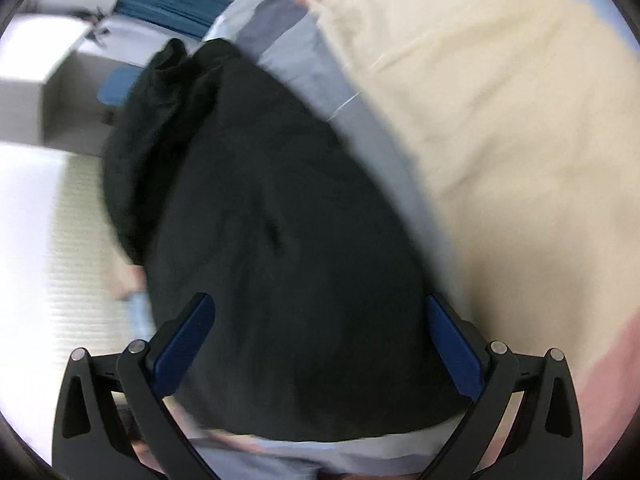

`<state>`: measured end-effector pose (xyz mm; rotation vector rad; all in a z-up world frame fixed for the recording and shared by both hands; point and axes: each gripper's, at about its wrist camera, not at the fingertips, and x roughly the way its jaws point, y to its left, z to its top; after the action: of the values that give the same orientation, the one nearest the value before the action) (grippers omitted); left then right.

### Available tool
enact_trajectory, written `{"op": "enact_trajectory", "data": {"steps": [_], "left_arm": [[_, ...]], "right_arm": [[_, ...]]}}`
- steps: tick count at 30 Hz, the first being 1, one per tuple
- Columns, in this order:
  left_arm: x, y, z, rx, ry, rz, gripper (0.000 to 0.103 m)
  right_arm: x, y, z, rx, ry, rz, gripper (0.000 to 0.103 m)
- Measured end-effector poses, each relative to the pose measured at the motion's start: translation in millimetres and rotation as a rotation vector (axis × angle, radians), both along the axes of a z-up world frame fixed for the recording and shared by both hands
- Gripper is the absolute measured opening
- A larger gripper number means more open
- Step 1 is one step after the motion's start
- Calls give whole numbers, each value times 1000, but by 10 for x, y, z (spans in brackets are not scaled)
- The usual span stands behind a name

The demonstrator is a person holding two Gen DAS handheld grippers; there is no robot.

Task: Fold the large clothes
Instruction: 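Move both tools to the jacket's hem edge and close on it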

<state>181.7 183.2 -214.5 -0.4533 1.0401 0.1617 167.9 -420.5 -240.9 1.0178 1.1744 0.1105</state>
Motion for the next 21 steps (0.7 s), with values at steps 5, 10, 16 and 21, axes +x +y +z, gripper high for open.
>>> {"op": "enact_trajectory", "data": {"steps": [5, 10, 16, 21], "left_arm": [[14, 48, -100, -65, 34, 9, 78], [19, 125, -186, -113, 57, 37, 78], [8, 272, -308, -219, 82, 86, 78], [17, 255, -333, -220, 89, 87, 77]], "right_arm": [[-37, 9, 138, 45, -82, 4, 103], [15, 67, 334, 151, -217, 63, 103], [56, 70, 116, -50, -23, 80, 103], [-73, -110, -162, -54, 131, -35, 103]]}}
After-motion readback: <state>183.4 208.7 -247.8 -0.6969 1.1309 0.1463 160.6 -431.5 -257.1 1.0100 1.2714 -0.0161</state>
